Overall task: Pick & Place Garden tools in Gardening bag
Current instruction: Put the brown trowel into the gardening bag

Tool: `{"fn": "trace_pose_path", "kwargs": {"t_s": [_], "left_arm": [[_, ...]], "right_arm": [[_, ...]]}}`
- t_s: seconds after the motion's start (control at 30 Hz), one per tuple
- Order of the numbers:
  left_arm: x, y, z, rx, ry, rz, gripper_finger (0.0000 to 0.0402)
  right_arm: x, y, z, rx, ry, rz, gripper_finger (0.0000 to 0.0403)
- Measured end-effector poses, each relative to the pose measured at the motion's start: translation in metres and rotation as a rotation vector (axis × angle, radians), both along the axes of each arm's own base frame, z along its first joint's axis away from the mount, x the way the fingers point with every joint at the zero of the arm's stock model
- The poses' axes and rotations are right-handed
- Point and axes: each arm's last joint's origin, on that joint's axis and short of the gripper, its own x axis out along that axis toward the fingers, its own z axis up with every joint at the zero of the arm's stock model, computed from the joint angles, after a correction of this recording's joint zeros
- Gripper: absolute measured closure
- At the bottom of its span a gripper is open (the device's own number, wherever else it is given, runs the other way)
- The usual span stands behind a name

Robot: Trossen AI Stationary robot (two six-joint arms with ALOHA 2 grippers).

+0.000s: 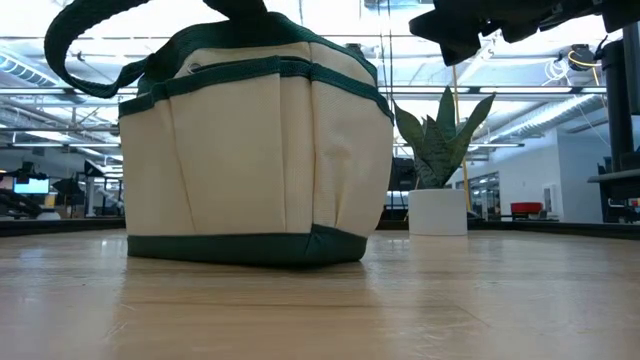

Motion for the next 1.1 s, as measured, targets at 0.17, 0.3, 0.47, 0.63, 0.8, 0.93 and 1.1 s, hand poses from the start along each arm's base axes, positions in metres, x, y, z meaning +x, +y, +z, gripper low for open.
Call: {"fn": "trace_pose_path", "kwargs": {"t_s": [0.17, 0.3, 0.47, 0.63, 0.8, 0.93, 1.1], "left_arm": [[0.004, 0.016, 0.008, 0.094, -0.014, -0.015, 0.0329], [0.003, 0.033, 0.011, 0.134, 0.032, 0.021, 0.0329], [0.004, 0.048, 0.015, 0.188, 0.067, 0.024, 0.0329], [0.007, 0.063, 0.012, 0.243, 0.132, 0.043, 0.0329], [0.013, 0.076, 0.009, 0.258, 0.170, 0.062, 0.0329], [0.017, 0.082, 0.009, 0.282, 0.185, 0.040, 0.0329], [0.027, 0.091, 0.008, 0.291, 0.192, 0.013, 0.0329]], "right_arm": [[0.000, 0.000, 0.000, 0.003, 0.000, 0.000, 0.0232], [0.000, 0.000, 0.000, 0.003, 0.001, -0.001, 0.0232], [0.000, 0.000, 0.000, 0.003, 0.001, -0.001, 0.0232], [0.000, 0.000, 0.000, 0.017, 0.004, -0.004, 0.0232], [0.000, 0.000, 0.000, 0.032, 0.008, -0.008, 0.0232], [0.000, 0.000, 0.000, 0.032, 0.007, -0.008, 0.0232], [0.000, 0.000, 0.000, 0.032, 0.008, -0.008, 0.0232]]}}
